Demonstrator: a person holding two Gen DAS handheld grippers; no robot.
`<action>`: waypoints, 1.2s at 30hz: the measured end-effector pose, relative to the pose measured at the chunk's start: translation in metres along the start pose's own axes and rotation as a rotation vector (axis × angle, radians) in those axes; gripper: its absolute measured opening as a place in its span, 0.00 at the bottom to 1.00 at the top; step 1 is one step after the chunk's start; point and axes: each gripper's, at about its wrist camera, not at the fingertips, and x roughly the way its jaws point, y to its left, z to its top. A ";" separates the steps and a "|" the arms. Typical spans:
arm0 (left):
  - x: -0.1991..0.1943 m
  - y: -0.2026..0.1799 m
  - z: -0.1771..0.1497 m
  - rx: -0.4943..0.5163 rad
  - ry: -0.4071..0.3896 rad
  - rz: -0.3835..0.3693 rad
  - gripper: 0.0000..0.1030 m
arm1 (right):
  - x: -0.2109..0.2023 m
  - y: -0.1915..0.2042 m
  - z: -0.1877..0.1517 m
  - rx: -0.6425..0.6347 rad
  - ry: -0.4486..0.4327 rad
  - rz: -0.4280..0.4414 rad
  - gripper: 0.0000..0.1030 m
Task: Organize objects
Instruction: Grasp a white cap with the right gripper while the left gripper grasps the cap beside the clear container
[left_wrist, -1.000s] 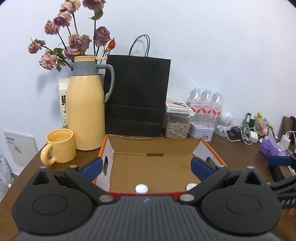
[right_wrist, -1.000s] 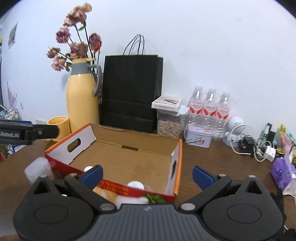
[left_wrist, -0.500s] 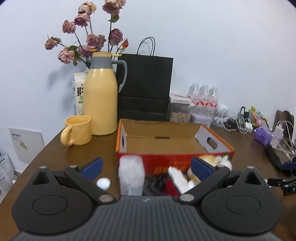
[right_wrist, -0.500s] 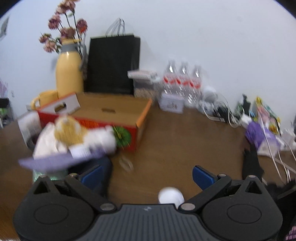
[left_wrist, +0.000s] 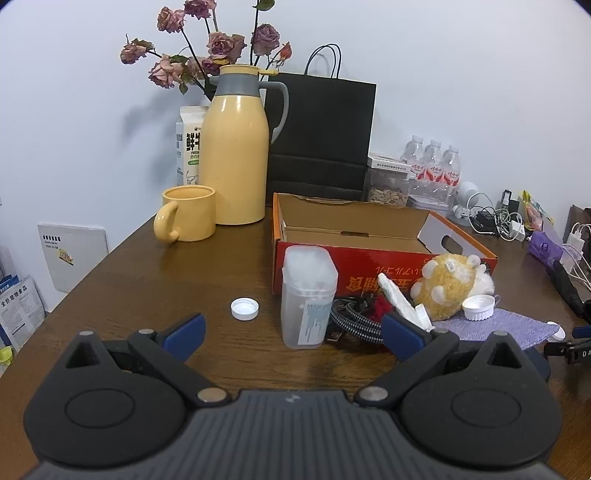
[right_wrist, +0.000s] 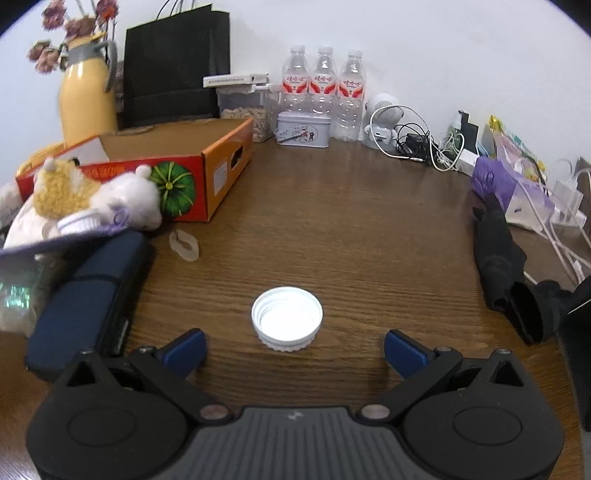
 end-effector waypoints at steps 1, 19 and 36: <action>0.000 0.000 0.000 -0.001 0.000 -0.001 1.00 | 0.002 -0.001 0.001 0.009 0.000 0.006 1.00; 0.003 0.004 -0.003 -0.020 0.009 0.011 1.00 | -0.008 0.024 0.007 -0.056 -0.115 0.080 0.38; 0.080 0.041 0.000 -0.001 0.131 0.211 0.89 | -0.017 0.063 0.016 -0.082 -0.254 0.090 0.38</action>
